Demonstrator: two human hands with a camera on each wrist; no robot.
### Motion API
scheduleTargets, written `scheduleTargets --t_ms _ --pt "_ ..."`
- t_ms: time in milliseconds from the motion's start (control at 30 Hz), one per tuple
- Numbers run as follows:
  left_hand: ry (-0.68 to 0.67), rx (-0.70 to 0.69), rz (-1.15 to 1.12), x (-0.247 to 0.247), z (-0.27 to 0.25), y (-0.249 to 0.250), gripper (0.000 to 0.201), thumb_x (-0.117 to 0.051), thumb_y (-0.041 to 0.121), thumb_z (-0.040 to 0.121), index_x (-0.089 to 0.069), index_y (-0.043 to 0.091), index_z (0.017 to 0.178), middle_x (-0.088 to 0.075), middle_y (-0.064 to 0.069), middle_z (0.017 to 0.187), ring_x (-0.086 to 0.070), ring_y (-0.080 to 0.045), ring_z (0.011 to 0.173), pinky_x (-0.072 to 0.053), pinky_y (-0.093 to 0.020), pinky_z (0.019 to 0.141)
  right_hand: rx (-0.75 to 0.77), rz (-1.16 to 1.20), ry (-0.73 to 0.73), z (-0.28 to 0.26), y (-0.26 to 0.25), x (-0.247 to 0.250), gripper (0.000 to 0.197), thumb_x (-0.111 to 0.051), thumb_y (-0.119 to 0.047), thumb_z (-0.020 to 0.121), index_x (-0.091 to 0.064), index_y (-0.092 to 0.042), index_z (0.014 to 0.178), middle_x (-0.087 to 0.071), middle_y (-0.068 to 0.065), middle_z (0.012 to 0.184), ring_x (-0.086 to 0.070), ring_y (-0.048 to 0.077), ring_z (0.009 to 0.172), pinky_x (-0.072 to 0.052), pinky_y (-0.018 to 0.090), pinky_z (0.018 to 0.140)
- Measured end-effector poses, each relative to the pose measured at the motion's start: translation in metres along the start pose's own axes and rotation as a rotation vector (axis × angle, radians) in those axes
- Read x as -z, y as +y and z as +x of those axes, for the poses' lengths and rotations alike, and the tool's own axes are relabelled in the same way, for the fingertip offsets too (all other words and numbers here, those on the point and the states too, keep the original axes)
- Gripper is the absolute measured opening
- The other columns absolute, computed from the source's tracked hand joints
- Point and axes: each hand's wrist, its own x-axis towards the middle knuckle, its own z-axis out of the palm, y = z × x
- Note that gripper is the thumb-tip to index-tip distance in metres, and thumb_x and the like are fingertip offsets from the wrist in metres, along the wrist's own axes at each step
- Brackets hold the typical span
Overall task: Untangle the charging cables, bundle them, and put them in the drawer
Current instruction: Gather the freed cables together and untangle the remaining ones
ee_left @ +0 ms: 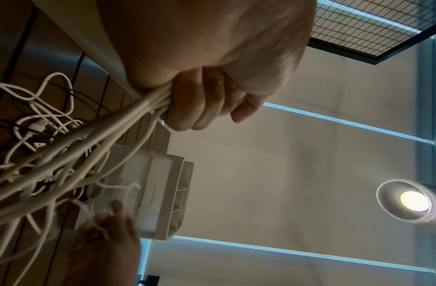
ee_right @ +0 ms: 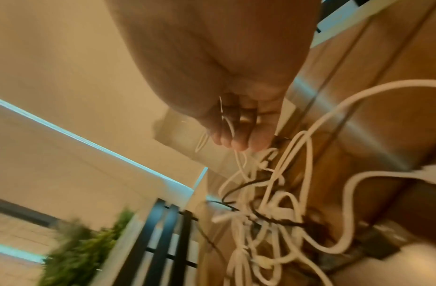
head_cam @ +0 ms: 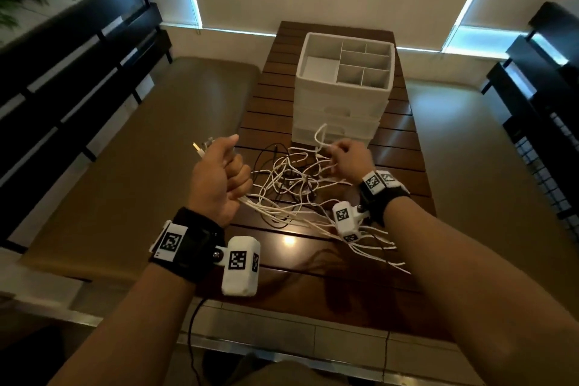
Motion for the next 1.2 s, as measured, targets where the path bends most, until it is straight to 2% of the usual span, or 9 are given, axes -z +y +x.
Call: scheduleTargets --t_ms 233,367,467,600,767,900,1033,1133,1200 --pt "-0.002 -0.02 0.006 -0.023 0.009 -0.004 0.053 -0.055 0.025 0.105 -0.034 0.026 0.056 -0.019 0.008 0.047 -0.014 -0.007 0.035 -0.011 -0.019 0.033 0.324 0.102 0.018 -0.04 -0.07 0.044 0.018 -0.056 -0.018 0.106 -0.073 -0.012 0.102 -0.068 0.004 0.079 -0.062 0.008 0.059 -0.05 0.017 0.05" --pt "0.011 -0.009 0.031 -0.038 0.009 -0.01 0.05 -0.059 0.026 0.104 -0.035 0.023 0.06 -0.022 0.008 0.046 -0.017 -0.006 0.034 -0.012 -0.02 0.034 0.416 0.258 0.054 -0.059 -0.1 0.066 0.022 -0.053 -0.02 0.107 -0.07 -0.006 0.112 -0.069 0.01 0.086 -0.066 0.019 0.07 -0.06 0.034 0.066" --pt "0.009 -0.005 0.078 -0.048 0.007 -0.016 0.043 -0.064 0.028 0.102 -0.046 0.02 0.064 -0.027 0.008 0.046 -0.02 -0.006 0.034 -0.015 -0.019 0.034 0.442 0.463 0.068 -0.07 -0.115 0.078 0.022 -0.05 -0.017 0.109 -0.066 -0.002 0.113 -0.07 0.013 0.09 -0.069 0.026 0.077 -0.061 0.039 0.067" --pt "-0.05 -0.011 0.108 -0.057 0.001 -0.022 0.032 -0.064 0.028 0.103 -0.061 0.011 0.076 -0.03 0.008 0.046 -0.022 -0.004 0.033 -0.014 -0.019 0.035 0.439 0.605 0.04 -0.091 -0.119 0.077 0.022 -0.048 -0.015 0.11 -0.061 0.001 0.117 -0.072 0.015 0.091 -0.072 0.032 0.08 -0.06 0.037 0.061" --pt "-0.166 -0.02 0.138 -0.064 0.0 -0.025 0.028 -0.063 0.032 0.104 -0.072 0.008 0.095 -0.027 0.008 0.049 -0.02 -0.004 0.037 -0.017 -0.019 0.034 0.418 0.551 -0.036 -0.115 -0.096 0.06 0.024 -0.05 -0.016 0.109 -0.06 0.003 0.118 -0.071 0.022 0.094 -0.07 0.029 0.078 -0.061 0.037 0.062" --pt "-0.191 -0.017 0.239 -0.065 -0.004 -0.035 0.029 -0.067 0.03 0.102 -0.063 0.013 0.078 -0.027 0.007 0.051 -0.02 -0.006 0.037 -0.016 -0.018 0.036 0.34 0.746 -0.004 -0.124 -0.09 0.052 0.019 -0.049 -0.012 0.109 -0.058 0.003 0.116 -0.071 0.015 0.086 -0.07 0.03 0.073 -0.061 0.04 0.061" --pt "-0.241 0.198 0.301 -0.062 -0.011 -0.047 0.044 -0.066 0.051 0.097 -0.064 0.011 0.078 -0.023 0.006 0.052 -0.02 -0.006 0.037 -0.014 -0.019 0.037 0.326 0.979 -0.089 -0.129 -0.1 0.059 0.017 -0.043 -0.012 0.11 -0.054 -0.002 0.119 -0.069 0.019 0.092 -0.071 0.035 0.083 -0.062 0.046 0.073" --pt "-0.275 0.278 0.092 -0.062 -0.006 -0.052 0.056 -0.058 0.066 0.091 -0.071 0.011 0.094 -0.022 0.009 0.05 -0.019 -0.001 0.034 -0.016 -0.017 0.031 0.284 1.006 -0.215 -0.134 -0.101 0.052 0.015 -0.043 -0.011 0.11 -0.053 -0.004 0.119 -0.069 0.018 0.089 -0.071 0.035 0.08 -0.062 0.047 0.073" --pt "-0.282 0.274 -0.121 -0.061 -0.001 -0.052 0.054 -0.054 0.064 0.094 -0.07 0.013 0.103 -0.029 0.01 0.047 -0.021 -0.001 0.031 -0.019 -0.014 0.028 0.246 0.93 -0.246 -0.136 -0.094 0.043 0.013 -0.044 -0.01 0.11 -0.054 -0.003 0.116 -0.07 0.017 0.085 -0.07 0.035 0.076 -0.061 0.044 0.068"
